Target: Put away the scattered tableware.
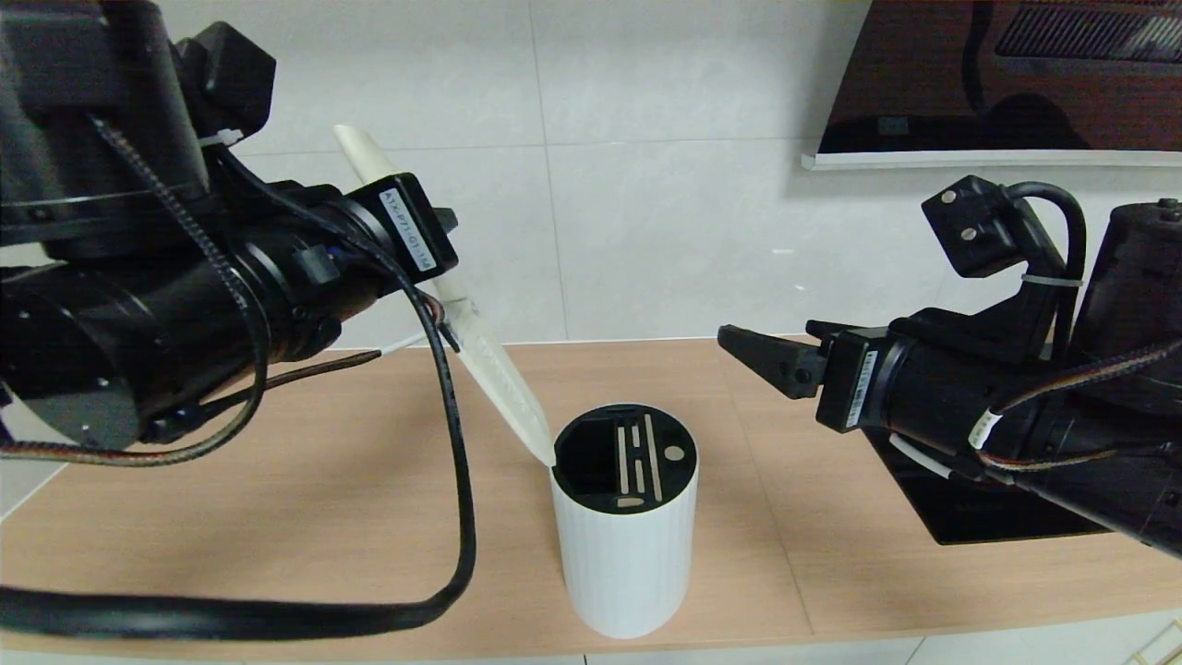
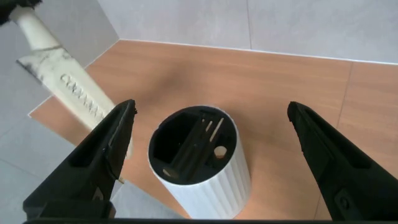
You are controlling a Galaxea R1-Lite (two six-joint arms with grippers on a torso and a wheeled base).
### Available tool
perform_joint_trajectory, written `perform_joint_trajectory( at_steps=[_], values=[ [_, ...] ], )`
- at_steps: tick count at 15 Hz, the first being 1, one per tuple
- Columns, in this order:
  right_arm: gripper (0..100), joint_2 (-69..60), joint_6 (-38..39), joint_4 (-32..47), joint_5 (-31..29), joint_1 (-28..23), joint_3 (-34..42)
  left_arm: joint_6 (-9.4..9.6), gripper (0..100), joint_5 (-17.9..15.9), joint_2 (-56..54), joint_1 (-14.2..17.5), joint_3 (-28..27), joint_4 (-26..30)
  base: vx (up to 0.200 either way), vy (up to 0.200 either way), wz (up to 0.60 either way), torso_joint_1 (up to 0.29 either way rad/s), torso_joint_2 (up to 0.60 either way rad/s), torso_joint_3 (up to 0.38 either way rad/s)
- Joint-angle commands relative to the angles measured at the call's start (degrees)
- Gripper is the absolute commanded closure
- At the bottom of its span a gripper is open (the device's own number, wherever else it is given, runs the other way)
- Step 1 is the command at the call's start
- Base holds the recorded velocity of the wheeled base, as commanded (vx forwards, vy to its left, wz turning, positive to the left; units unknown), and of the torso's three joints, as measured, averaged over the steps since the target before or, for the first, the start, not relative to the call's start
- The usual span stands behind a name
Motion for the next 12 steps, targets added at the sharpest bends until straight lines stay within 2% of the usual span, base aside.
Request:
perform_joint_trajectory(
  at_steps=[1, 3, 6, 9, 12],
  values=[
    [0, -0.41, 0.02, -0.01, -0.03, -0.01, 0.00, 2.41, 100, 4.49, 2.20, -2.35, -0.62, -1.80, 0.000, 0.000, 0.00, 0.000, 0.00, 0.000],
    [0, -0.15, 0.02, 0.26, -0.03, -0.01, 0.17, 4.60, 100, 7.04, 2.38, -4.89, 0.96, -6.45, 0.000, 0.000, 0.00, 0.000, 0.00, 0.000],
    [0, 0.12, 0.02, 0.26, -0.12, -0.01, 0.17, 9.52, 100, 9.77, 3.78, -7.71, 3.78, -13.05, 0.000, 0.000, 0.00, 0.000, 0.00, 0.000],
    [0, 0.03, 0.02, 0.26, -0.12, -0.01, 0.17, 10.49, 100, 11.79, 8.09, -8.76, 5.27, -19.64, 0.000, 0.000, 0.00, 0.000, 0.00, 0.000],
    [0, -0.06, 0.02, 0.26, -0.21, -0.01, 0.08, 10.58, 100, 11.61, 8.97, -9.03, 5.71, -20.43, 0.000, 0.000, 0.00, 0.000, 0.00, 0.000]
  ],
)
